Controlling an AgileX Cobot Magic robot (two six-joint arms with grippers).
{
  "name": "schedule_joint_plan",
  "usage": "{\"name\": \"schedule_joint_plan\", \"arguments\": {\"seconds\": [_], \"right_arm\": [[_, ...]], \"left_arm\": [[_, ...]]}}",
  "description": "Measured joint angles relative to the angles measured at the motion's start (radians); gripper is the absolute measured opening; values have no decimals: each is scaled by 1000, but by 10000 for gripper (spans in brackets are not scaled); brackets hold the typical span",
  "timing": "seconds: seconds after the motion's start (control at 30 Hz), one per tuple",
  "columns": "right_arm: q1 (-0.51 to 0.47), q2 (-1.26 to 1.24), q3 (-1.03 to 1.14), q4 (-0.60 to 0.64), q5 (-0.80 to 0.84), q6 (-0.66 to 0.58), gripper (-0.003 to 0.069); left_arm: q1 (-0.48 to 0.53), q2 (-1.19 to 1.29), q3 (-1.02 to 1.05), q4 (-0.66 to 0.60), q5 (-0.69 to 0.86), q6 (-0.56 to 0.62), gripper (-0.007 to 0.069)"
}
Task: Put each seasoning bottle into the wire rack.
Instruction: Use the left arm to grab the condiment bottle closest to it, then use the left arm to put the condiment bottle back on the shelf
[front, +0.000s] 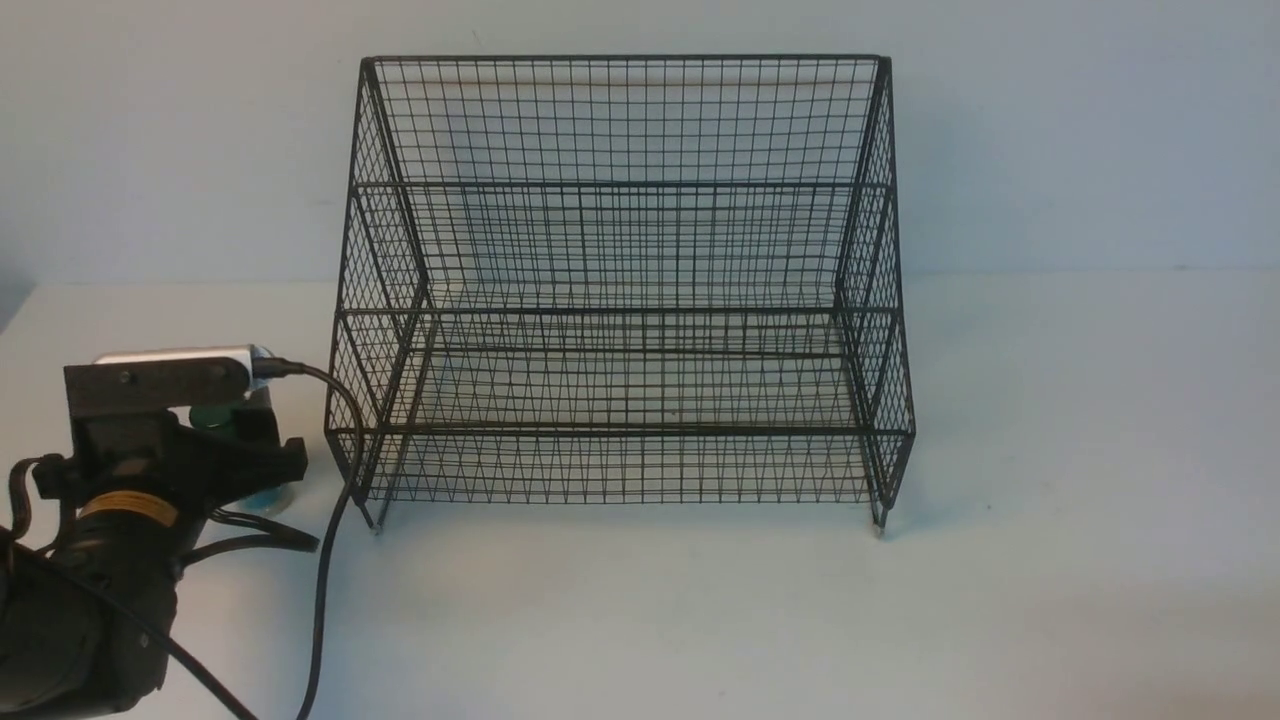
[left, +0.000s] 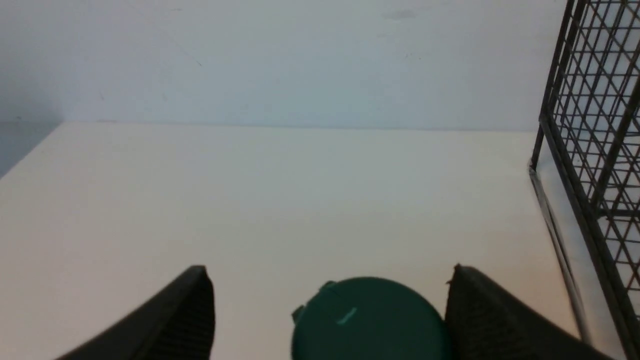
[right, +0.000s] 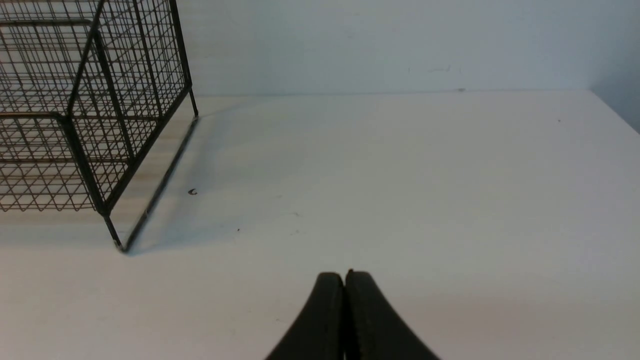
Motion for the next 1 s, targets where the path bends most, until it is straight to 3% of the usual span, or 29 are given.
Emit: {"name": "schedule_joint_plan", "arguments": {"seconds": [0.23, 0.47, 0.67, 1.0], "right_arm": [[0, 0, 0, -1, 0, 0, -17], [0, 0, 0, -1, 0, 0, -17], [0, 0, 0, -1, 0, 0, -17], [0, 0, 0, -1, 0, 0, -17]], "left_arm": [[0, 41, 0, 27, -20, 0, 543], [0, 47, -7, 27, -31, 0, 333], [0, 41, -9, 27, -24, 1, 335], [0, -258, -9, -10, 207, 71, 335]]}}
